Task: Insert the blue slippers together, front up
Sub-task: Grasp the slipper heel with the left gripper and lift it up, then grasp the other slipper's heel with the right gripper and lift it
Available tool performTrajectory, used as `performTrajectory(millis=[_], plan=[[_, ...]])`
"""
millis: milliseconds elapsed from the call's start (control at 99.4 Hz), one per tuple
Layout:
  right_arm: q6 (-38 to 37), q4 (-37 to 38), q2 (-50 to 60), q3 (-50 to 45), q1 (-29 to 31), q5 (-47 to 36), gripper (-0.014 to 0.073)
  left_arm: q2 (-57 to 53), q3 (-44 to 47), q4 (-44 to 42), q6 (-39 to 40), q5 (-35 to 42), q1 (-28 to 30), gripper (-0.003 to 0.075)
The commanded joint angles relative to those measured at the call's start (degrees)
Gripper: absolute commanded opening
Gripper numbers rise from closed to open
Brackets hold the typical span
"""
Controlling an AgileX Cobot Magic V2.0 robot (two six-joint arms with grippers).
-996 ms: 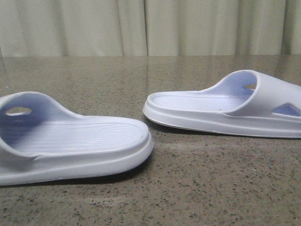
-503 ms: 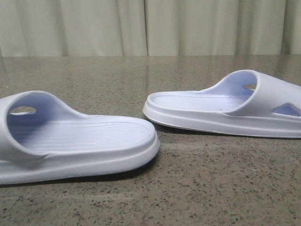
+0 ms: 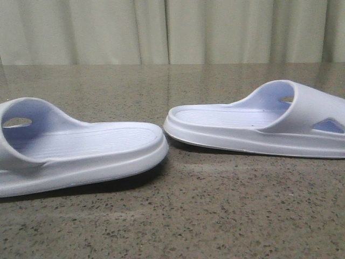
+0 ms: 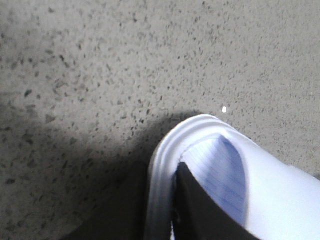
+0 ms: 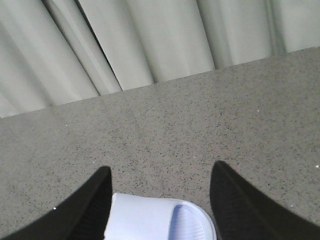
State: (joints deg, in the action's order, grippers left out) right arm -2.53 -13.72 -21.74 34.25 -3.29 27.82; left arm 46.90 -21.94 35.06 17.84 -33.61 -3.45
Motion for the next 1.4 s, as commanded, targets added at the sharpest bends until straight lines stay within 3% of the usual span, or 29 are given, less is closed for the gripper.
performTrajectory(millis=[0,503,775,1066,1388], plan=[[0.1,-0.1,-1.0,1.9,0.2,-4.7,0.0371,-0.4,-2.6,0.0,-0.6,3.0,-0.3,0.0016],[0.1,-0.1,-1.0,1.9,0.2,-8.1,0.0371,-12.2,-14.0,2.2,-0.7,-1.1,-0.3,0.0016],[-0.1,0.7,-4.2,1.4,0.3,-4.8,0.0371,-13.1,-15.6,4.7,-0.7,-0.9,-0.3,0.0016],[-14.0,0.8,-15.6,-1.8,0.3,-6.6,0.0370,-13.1,-15.6,4.7,-1.2,-0.9,-0.3,0.0016],[-15.2,0.8,-26.0,-1.8,0.3,-8.8,0.0370,-13.1,-15.6,4.7,-1.4,-0.9,-0.3,0.0016]])
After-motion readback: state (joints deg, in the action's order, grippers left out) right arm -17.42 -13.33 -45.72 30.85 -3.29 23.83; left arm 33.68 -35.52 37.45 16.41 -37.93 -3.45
